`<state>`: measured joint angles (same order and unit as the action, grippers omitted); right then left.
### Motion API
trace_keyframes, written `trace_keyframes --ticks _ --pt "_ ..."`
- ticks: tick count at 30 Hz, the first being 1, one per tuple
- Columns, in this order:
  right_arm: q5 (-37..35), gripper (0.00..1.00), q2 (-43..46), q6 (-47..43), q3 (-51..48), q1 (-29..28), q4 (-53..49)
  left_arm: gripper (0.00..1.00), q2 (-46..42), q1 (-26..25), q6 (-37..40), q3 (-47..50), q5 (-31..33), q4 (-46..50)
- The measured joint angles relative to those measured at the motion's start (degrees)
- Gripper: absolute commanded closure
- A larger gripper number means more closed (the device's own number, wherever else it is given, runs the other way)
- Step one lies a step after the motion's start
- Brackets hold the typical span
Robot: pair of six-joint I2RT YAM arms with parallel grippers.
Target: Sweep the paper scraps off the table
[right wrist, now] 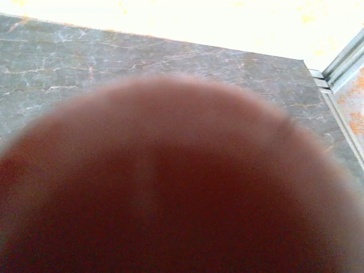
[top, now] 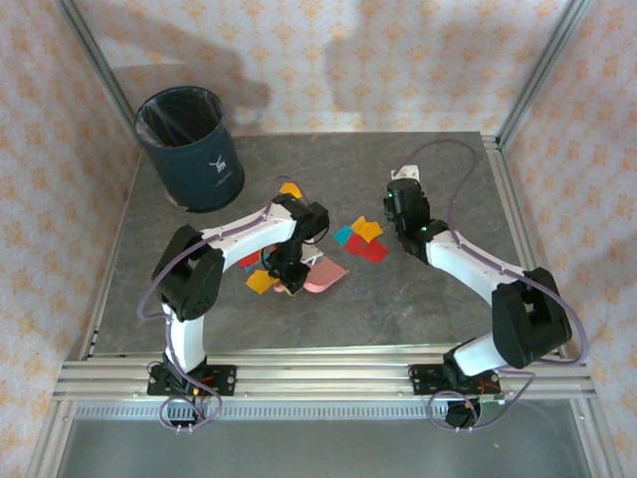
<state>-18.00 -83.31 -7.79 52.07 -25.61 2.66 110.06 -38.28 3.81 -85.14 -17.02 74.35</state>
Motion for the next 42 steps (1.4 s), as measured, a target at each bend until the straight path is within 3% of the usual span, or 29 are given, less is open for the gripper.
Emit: trace_keyframes --ticks 17,36,42 --pt "6.86 1.00 -6.58 -1.95 2.27 -5.79 3.85 1.00 9.73 -0.04 1.90 -10.49 -0.76 2.60" --pt "22.64 1.00 -6.19 -4.96 4.15 -6.69 1.44 1.00 16.11 -0.04 4.04 -19.26 -0.52 6.05" --pt "23.76 1.00 -4.22 -4.92 4.20 -6.47 -0.37 1.00 16.13 -0.04 5.03 -21.14 -0.28 7.91"
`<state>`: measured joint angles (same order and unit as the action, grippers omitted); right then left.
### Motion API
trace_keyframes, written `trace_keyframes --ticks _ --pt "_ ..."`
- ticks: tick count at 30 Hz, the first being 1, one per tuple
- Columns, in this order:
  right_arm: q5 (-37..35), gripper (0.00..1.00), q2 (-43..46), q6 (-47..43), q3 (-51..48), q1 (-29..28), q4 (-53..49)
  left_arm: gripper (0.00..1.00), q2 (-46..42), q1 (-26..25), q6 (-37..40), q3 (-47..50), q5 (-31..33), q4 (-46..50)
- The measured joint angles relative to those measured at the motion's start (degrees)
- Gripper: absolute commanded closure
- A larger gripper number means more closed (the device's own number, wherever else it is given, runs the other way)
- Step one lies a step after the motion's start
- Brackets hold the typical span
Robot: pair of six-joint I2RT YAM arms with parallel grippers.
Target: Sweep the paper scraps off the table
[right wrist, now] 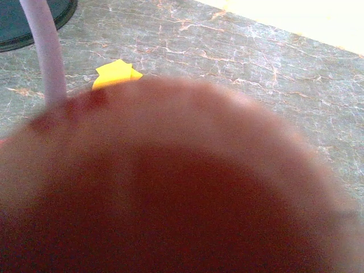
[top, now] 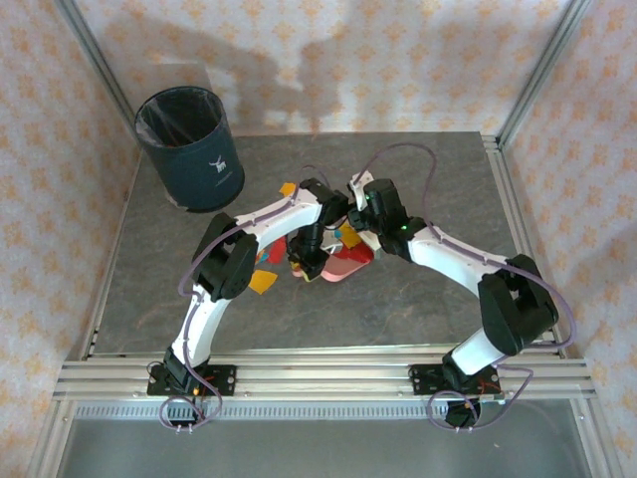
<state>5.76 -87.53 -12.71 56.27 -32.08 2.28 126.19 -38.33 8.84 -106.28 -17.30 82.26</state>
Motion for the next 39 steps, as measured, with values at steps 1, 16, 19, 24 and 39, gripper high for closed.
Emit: trace_keyframes --ticks 1,16,19,24,39 --pt "0.07 1.00 0.35 0.02 0.00 0.07 -0.37 1.00 0.00 0.00 0.17 -0.24 -0.02 0.26" --pt "0.57 1.00 5.49 1.33 -0.02 0.11 -4.04 1.00 0.50 -0.04 1.77 -0.59 -0.04 1.70" --pt "-1.77 1.00 7.10 2.23 -0.22 -0.42 -4.02 1.00 0.50 -0.33 1.77 -0.28 -0.04 1.57" --pt "-9.97 1.00 10.64 5.25 -2.12 -0.94 -4.00 1.00 0.50 -1.07 1.77 1.20 0.09 0.70" --pt "-22.80 1.00 15.61 17.75 -14.43 -0.90 -0.94 1.00 0.50 -3.34 1.73 2.80 1.29 -1.05"
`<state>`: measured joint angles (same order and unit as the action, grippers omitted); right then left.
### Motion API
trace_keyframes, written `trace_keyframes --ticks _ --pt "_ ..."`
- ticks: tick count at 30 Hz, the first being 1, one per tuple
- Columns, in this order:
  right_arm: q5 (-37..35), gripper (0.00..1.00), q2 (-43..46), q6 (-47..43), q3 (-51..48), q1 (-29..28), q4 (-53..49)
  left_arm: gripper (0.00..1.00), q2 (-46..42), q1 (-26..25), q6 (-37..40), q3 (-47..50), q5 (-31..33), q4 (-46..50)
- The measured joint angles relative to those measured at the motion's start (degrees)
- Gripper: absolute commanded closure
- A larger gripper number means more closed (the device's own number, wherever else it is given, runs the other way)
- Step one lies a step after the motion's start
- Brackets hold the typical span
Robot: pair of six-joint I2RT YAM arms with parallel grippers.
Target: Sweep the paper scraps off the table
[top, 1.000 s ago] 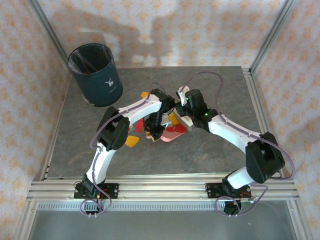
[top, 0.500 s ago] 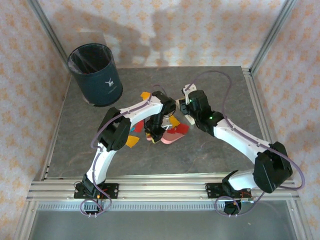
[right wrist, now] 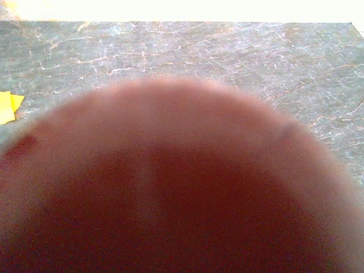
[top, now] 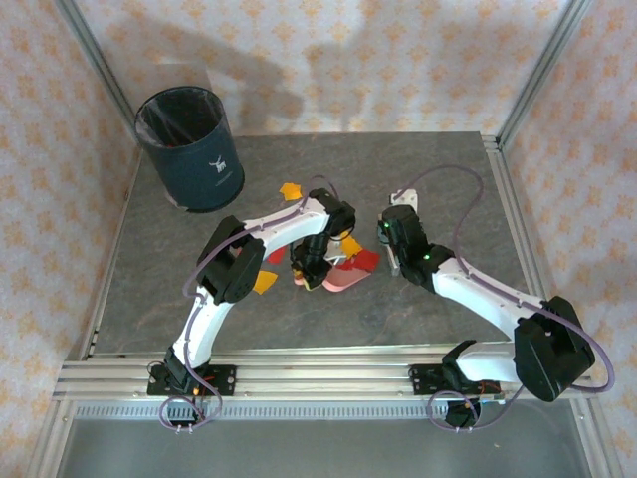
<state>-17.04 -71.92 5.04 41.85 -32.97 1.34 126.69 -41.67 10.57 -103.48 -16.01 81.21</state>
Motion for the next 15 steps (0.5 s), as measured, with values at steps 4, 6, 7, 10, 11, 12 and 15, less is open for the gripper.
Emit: trace_keyframes --ticks 4,6,7,10,11,12,15 --pt "1.55 1.00 -0.33 1.03 -0.50 0.00 1.90 1.00 0.00 -0.50 -0.02 0.00 -0.02 -0.37" --pt "2.58 1.00 -1.05 1.31 -0.50 0.00 3.13 1.00 0.00 -0.74 -0.02 0.00 -0.02 -0.61" --pt "3.41 1.00 -1.49 1.42 -0.50 0.00 3.89 1.00 0.00 -0.85 -0.02 0.00 -0.04 -0.70" --pt "5.70 1.00 -2.43 1.40 -0.50 0.00 5.31 1.00 0.00 -1.11 -0.02 0.00 -0.07 -0.96" --pt "6.45 1.00 -2.58 1.38 -0.50 0.00 5.60 1.00 0.00 -1.16 -0.02 0.00 -0.09 -1.09" --pt "7.13 1.00 -2.62 1.38 -0.48 0.00 5.73 1.00 0.00 -1.22 -0.02 0.00 -0.11 -1.14" --pt "9.40 1.00 -2.60 0.92 -0.48 0.00 6.29 1.00 0.02 -1.20 -0.02 -0.02 -0.15 -1.16"
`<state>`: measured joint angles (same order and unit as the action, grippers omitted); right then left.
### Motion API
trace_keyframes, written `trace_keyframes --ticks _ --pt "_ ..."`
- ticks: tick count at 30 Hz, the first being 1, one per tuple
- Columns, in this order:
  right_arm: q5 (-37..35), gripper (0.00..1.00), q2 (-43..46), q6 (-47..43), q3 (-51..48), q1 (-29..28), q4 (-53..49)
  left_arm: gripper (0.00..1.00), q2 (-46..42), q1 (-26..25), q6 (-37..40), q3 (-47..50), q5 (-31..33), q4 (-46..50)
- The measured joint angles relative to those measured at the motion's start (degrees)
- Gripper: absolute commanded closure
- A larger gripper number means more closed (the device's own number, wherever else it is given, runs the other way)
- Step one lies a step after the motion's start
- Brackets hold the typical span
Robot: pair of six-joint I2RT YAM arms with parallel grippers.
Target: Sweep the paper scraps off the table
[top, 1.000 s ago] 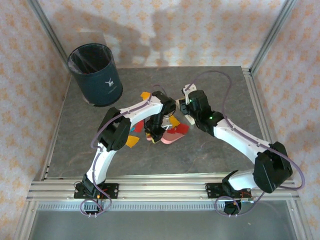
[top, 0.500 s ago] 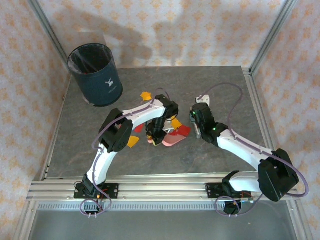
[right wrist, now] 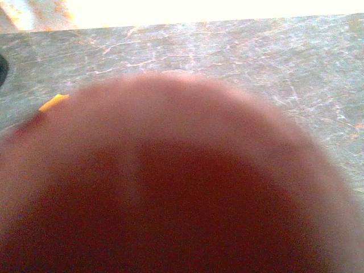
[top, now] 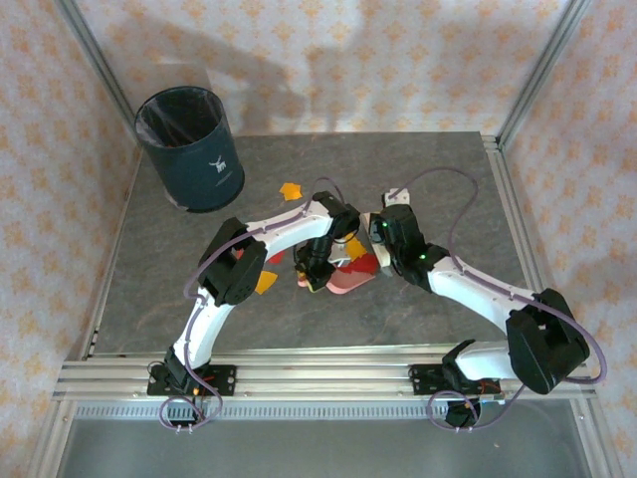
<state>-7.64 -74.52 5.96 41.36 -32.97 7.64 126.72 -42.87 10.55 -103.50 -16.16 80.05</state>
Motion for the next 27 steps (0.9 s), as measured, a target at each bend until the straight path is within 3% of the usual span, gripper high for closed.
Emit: trace_keyframes --ticks 11,27 --pt "8.52 1.00 1.25 -3.17 1.60 0.02 -3.28 1.00 1.36 -0.15 -0.15 -2.12 0.11 -0.04" --pt "6.47 1.00 8.20 -3.82 2.58 0.00 -10.23 1.00 0.92 -0.26 -0.59 -0.20 0.63 -3.26"
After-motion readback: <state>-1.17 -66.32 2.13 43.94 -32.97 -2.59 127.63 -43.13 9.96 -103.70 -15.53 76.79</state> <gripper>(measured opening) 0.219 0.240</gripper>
